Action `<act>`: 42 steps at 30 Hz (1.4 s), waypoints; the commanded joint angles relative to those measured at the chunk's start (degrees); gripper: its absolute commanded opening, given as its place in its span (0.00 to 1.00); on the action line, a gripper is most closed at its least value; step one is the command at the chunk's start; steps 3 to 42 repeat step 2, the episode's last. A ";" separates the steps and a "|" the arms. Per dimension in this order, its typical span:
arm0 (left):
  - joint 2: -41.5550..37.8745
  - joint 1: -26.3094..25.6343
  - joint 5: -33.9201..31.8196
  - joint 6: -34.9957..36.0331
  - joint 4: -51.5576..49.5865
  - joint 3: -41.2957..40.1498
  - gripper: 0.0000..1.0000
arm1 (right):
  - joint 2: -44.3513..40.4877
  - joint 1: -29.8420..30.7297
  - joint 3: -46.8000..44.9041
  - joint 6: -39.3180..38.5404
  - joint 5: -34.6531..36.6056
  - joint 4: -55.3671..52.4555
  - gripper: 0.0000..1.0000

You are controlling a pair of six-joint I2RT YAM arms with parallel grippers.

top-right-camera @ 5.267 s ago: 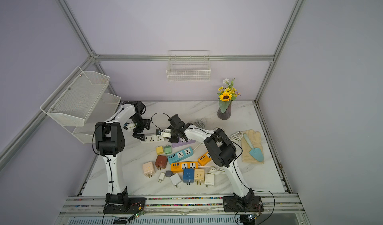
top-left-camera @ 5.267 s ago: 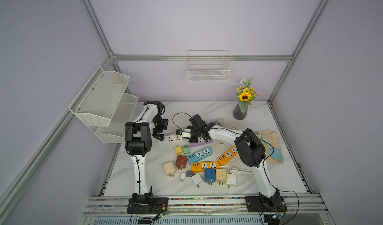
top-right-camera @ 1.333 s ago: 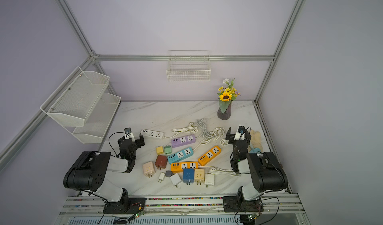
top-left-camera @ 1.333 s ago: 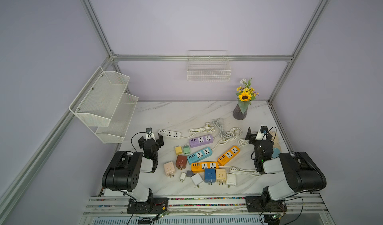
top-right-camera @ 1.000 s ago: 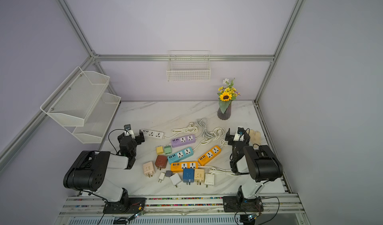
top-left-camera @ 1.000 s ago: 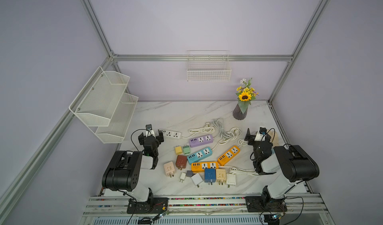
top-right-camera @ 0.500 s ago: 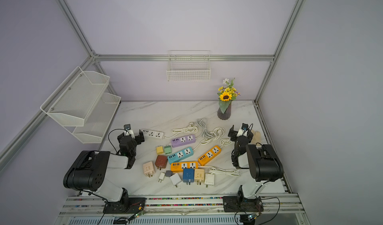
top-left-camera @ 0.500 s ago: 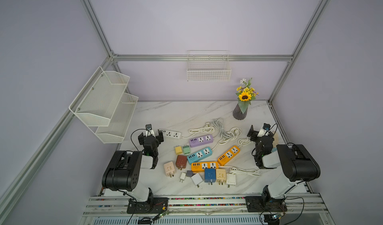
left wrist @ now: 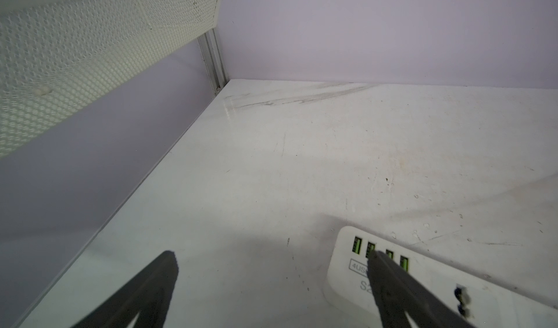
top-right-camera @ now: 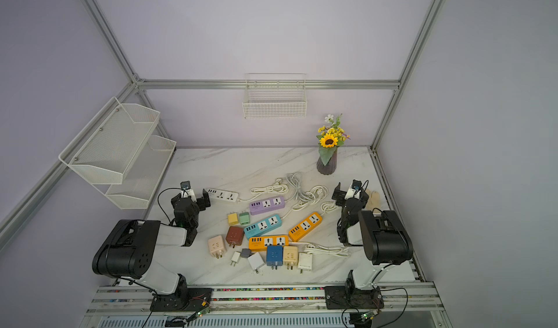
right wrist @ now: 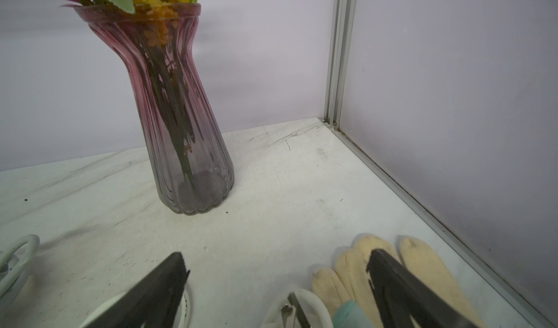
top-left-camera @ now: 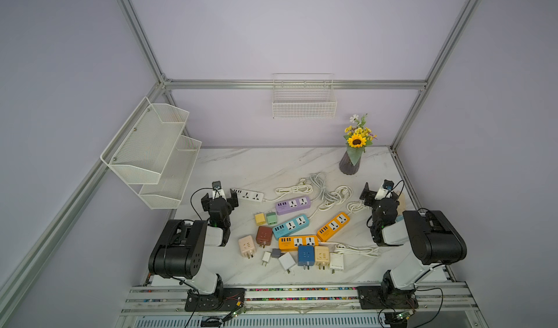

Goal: Pull the plug off the socket
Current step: Reset both arms

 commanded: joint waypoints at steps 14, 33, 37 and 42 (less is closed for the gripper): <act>-0.39 0.33 0.07 -0.17 0.59 0.62 1.00 | -1.01 -0.25 0.21 0.57 0.33 -0.48 0.97; -0.39 0.33 0.07 -0.17 0.59 0.62 1.00 | -1.01 -0.25 0.21 0.57 0.33 -0.48 0.97; -0.39 0.33 0.07 -0.17 0.59 0.62 1.00 | -1.01 -0.25 0.21 0.57 0.33 -0.48 0.97; -0.39 0.33 0.07 -0.17 0.59 0.62 1.00 | -1.01 -0.25 0.21 0.57 0.33 -0.48 0.97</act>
